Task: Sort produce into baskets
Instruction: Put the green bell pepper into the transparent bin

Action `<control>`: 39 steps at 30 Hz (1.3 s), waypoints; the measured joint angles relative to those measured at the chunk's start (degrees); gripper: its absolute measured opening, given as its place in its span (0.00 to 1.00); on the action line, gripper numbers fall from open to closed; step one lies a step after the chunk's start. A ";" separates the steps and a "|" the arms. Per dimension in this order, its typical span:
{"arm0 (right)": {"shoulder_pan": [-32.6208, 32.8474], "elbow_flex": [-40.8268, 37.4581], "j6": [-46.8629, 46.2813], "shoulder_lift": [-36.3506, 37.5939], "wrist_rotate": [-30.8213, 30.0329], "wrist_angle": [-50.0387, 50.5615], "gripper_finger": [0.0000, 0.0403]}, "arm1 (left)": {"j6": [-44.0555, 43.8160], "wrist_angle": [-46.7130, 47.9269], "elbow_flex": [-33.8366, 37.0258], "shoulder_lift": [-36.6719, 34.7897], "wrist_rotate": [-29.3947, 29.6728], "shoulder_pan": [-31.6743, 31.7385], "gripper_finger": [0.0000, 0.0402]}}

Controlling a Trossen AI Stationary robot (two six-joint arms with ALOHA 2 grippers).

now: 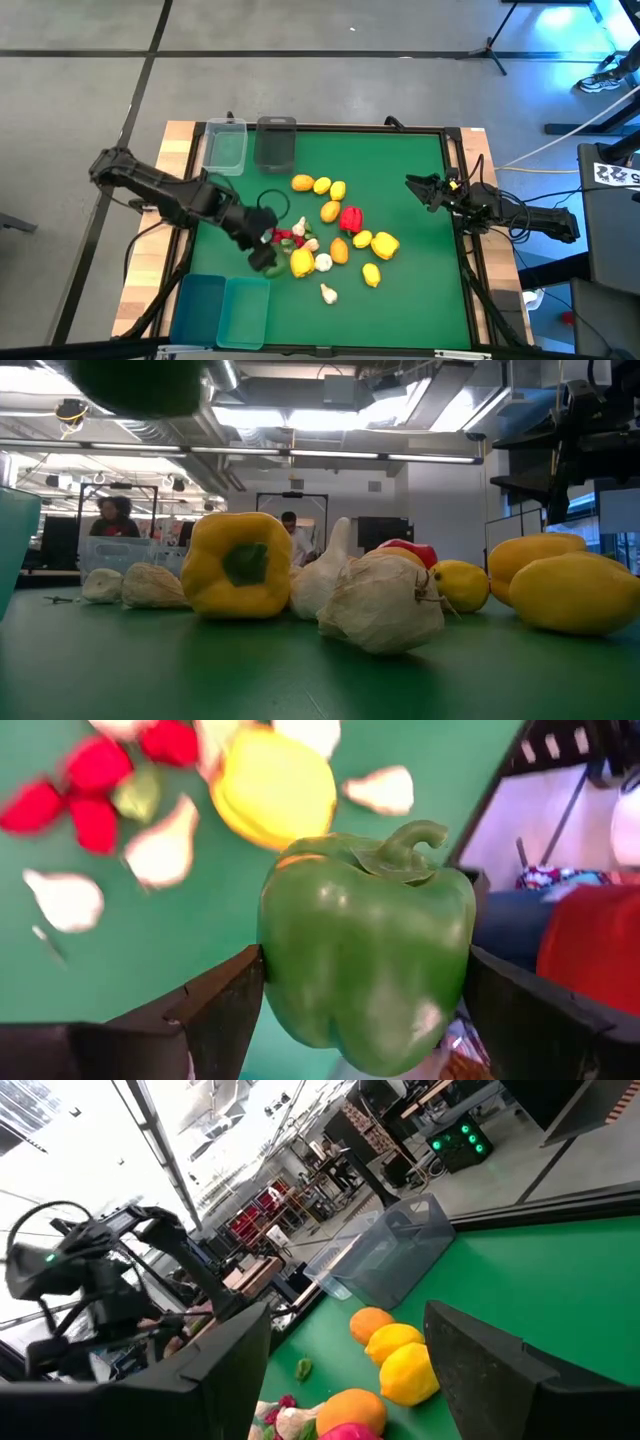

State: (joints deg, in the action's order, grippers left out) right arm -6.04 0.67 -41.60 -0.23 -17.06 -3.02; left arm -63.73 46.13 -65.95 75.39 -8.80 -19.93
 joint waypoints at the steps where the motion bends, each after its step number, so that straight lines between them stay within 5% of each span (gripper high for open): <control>1: 0.02 0.00 0.00 -0.02 -0.02 0.00 0.65 | -1.15 0.00 0.00 0.04 0.20 -1.38 0.79; 16: 0.00 0.02 -0.07 -0.01 -0.42 0.06 0.65 | -15.84 6.09 0.00 0.76 5.56 -18.32 0.79; 24: 0.01 0.02 -0.03 -0.02 -1.50 0.01 0.65 | -15.86 9.04 0.00 4.50 7.37 -22.08 0.79; 32: -0.01 0.02 -0.22 -0.02 -1.86 -0.05 0.65 | -13.74 9.60 0.00 2.34 16.16 -15.13 0.79; 39: 0.00 0.02 -0.25 -0.01 -1.86 -0.08 0.65 | -8.64 14.48 0.00 -2.31 26.39 3.48 0.79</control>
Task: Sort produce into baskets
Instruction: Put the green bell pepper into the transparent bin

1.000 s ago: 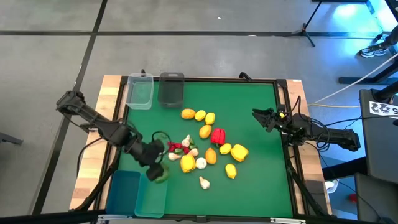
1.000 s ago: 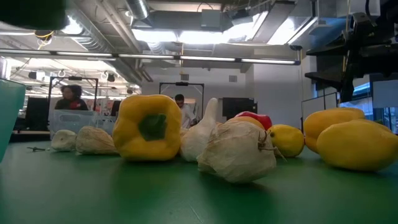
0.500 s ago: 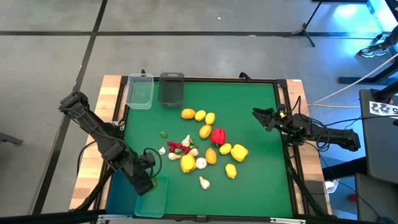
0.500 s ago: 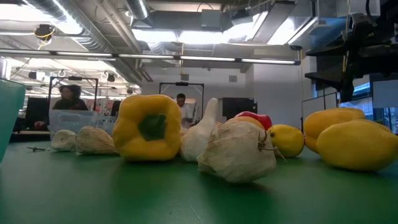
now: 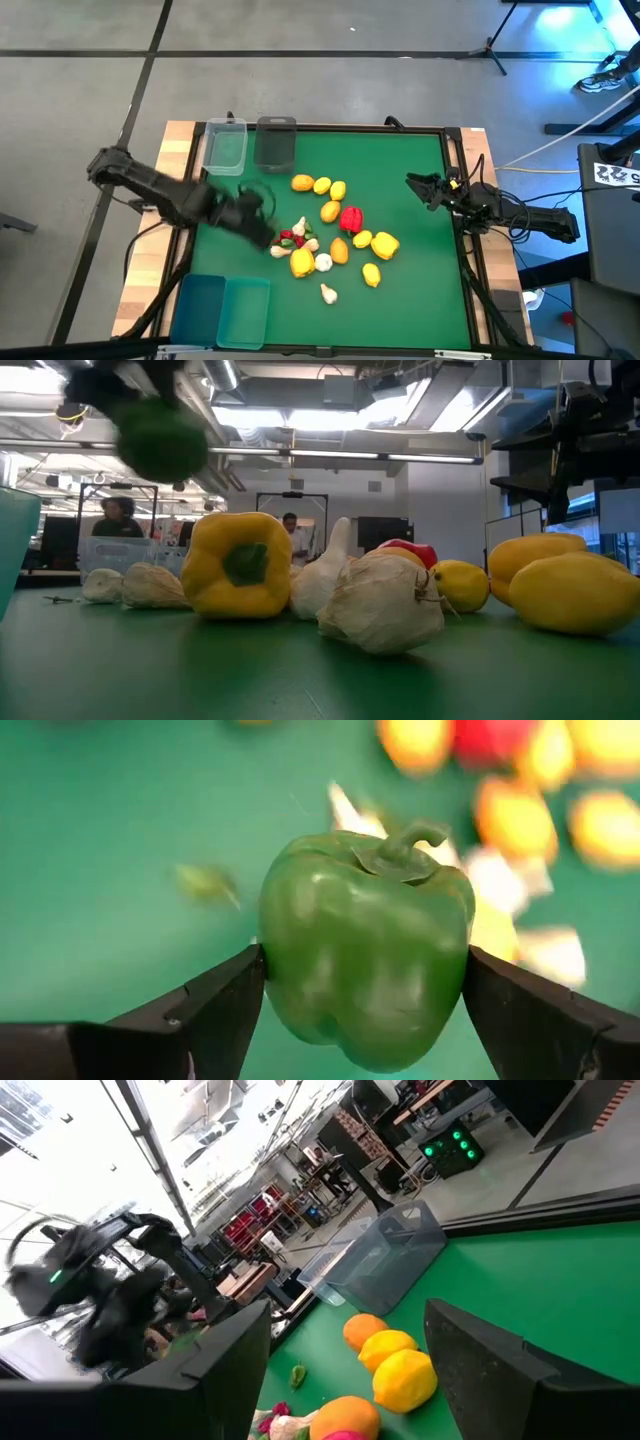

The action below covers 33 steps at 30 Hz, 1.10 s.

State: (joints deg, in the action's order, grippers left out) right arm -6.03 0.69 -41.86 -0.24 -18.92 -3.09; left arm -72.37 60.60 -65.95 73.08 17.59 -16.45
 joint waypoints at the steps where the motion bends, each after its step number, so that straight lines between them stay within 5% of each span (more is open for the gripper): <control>1: 0.00 0.00 0.01 0.00 -0.02 0.00 0.65 | 1.05 0.59 0.00 -0.42 0.85 3.42 0.79; 9: 0.01 0.00 -0.01 0.01 -0.02 0.00 0.65 | 12.42 8.85 -0.02 -0.92 7.29 29.78 0.79; 15: 0.01 0.00 -0.01 0.00 -0.02 0.00 0.65 | 16.69 14.60 -0.02 -0.92 10.73 43.98 0.79; 24: 0.00 0.00 0.12 0.00 -0.07 0.00 0.65 | 30.15 8.07 -0.01 -0.92 11.46 60.13 0.79; 33: 0.01 0.00 0.17 -0.01 -0.09 0.00 0.65 | 32.26 -4.30 -0.02 2.39 5.34 70.72 0.79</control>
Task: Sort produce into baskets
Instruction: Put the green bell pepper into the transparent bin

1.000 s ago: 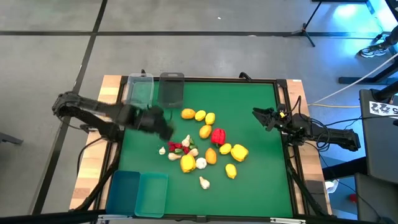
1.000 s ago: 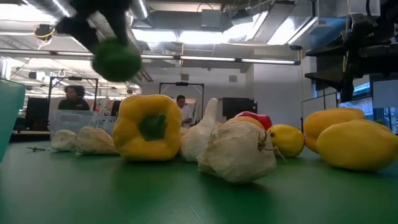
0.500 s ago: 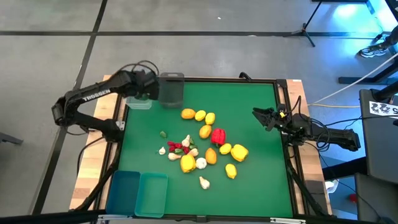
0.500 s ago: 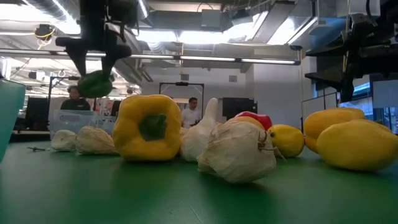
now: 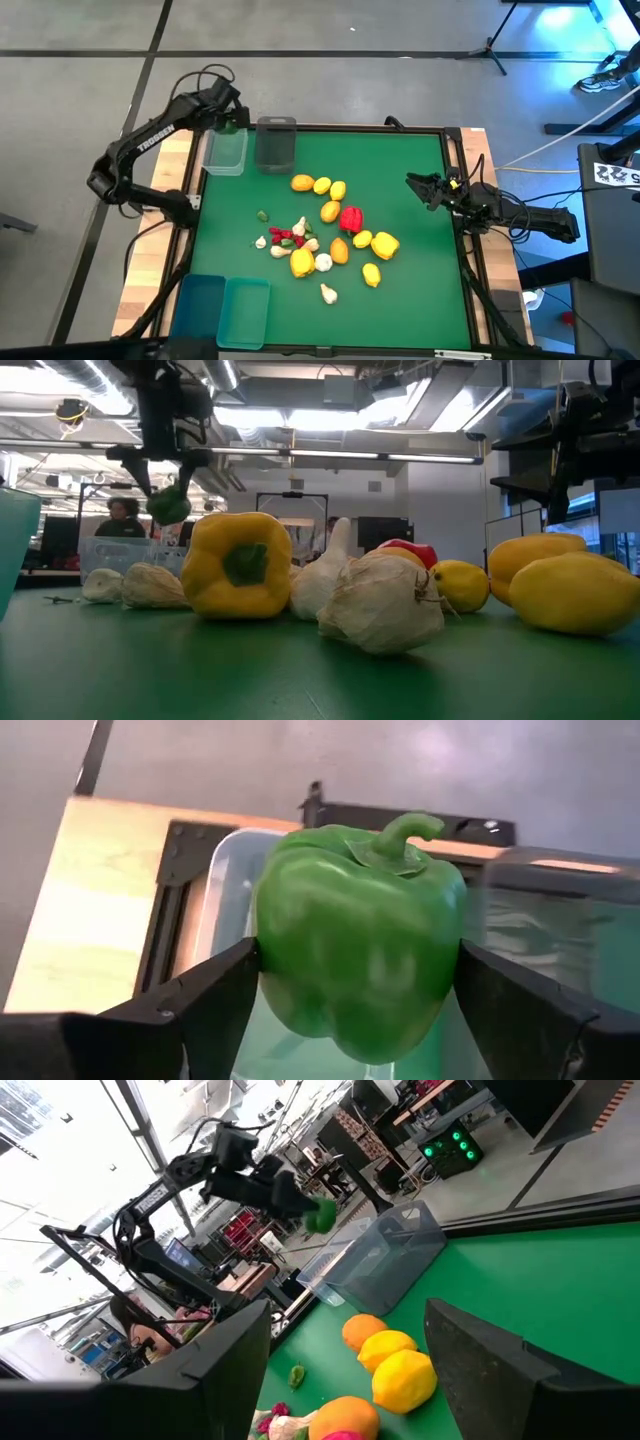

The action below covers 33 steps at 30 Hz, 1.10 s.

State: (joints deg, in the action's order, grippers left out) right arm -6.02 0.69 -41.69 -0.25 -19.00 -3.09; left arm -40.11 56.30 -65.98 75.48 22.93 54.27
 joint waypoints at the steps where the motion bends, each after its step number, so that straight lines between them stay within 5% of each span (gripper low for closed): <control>1: 0.00 0.00 0.00 0.00 0.00 0.00 0.65 | -0.21 0.22 0.00 0.79 0.12 0.40 0.79; 12: -0.01 0.00 0.07 0.01 -0.02 -0.02 0.65 | -8.31 1.74 0.00 8.34 1.94 0.63 0.79; 22: 0.00 0.00 0.04 0.00 -0.03 -0.04 0.65 | -29.59 1.34 -0.01 9.36 5.56 0.58 0.79; 33: -0.02 0.00 0.03 0.02 -0.02 -0.07 0.65 | -37.41 3.96 0.00 9.34 4.82 0.58 0.79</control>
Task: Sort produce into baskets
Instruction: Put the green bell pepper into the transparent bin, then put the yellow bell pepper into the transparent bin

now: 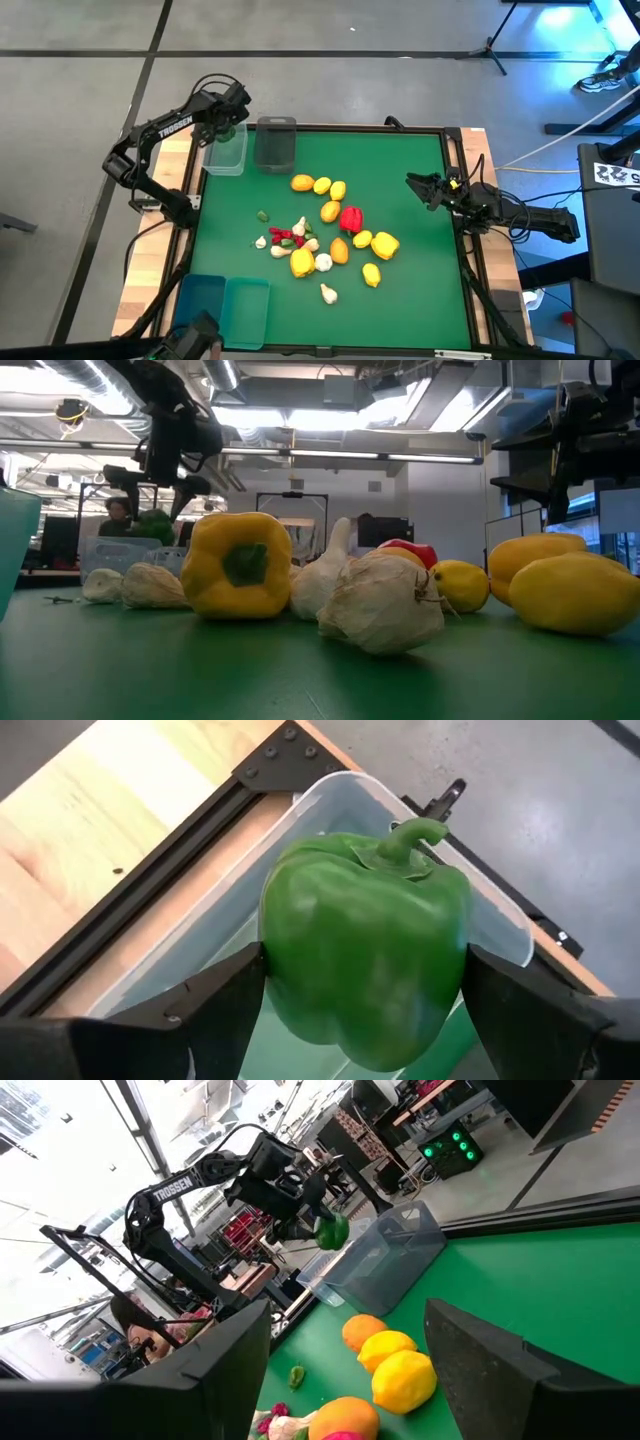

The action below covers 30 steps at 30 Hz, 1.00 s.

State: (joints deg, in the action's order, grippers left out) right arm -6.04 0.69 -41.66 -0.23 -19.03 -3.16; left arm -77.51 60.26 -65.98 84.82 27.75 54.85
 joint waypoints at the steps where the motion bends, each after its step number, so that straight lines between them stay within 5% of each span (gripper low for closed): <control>1: 0.02 0.00 0.01 0.00 0.00 0.00 0.65 | 0.06 0.26 0.00 0.00 -0.03 0.00 0.79; 25: 0.00 0.00 0.23 -0.02 0.02 0.02 0.65 | 6.11 -1.23 0.00 0.00 -0.05 0.31 0.91; 30: 0.02 0.00 0.25 0.00 0.02 0.04 0.65 | 13.93 -5.39 0.00 -0.02 -1.08 -0.38 0.91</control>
State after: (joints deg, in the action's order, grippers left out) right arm -6.02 0.69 -41.41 -0.23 -19.00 -3.12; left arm -63.58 54.87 -65.98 84.80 26.67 54.47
